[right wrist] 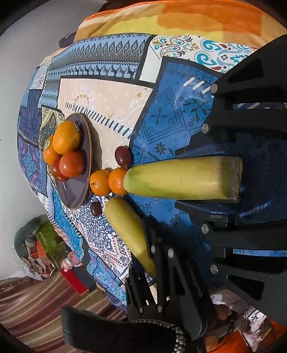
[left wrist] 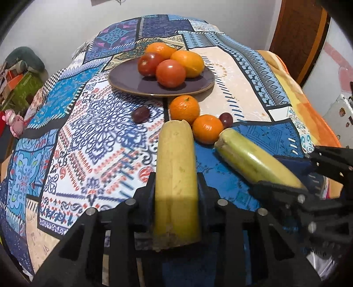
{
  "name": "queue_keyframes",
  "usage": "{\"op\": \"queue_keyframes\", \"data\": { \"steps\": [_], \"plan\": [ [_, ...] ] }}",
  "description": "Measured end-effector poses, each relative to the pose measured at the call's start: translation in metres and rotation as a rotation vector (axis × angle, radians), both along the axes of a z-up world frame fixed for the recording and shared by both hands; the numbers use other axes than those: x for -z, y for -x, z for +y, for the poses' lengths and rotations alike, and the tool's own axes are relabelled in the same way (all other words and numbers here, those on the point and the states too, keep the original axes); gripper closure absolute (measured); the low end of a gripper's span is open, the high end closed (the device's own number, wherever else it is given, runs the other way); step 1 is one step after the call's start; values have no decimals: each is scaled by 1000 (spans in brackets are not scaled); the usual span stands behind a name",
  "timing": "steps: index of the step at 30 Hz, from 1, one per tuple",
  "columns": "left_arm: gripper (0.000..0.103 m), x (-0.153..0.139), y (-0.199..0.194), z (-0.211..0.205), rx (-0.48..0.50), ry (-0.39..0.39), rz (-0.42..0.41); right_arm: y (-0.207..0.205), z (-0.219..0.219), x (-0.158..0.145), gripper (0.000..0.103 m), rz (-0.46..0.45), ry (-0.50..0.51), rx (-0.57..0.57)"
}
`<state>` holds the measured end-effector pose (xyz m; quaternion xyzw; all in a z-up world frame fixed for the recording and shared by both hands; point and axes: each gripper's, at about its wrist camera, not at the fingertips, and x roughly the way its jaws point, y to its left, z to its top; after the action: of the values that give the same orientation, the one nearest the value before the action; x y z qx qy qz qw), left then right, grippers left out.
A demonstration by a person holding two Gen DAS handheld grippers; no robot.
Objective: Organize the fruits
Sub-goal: 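Lift both yellow cylinders and carry them toward the purple plate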
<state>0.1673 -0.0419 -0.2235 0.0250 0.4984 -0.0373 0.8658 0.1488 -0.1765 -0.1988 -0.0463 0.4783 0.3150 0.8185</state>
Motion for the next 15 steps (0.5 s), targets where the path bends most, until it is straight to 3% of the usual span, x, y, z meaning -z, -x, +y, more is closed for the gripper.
{"op": "queue_keyframes", "data": {
  "steps": [5, 15],
  "plan": [
    [69, 0, -6, 4, 12, 12, 20, -10, 7, 7, 65, 33, 0, -2],
    [69, 1, -22, 0, 7, 23, 18, -7, 10, 4, 67, -4, 9, 1]
  ]
}}
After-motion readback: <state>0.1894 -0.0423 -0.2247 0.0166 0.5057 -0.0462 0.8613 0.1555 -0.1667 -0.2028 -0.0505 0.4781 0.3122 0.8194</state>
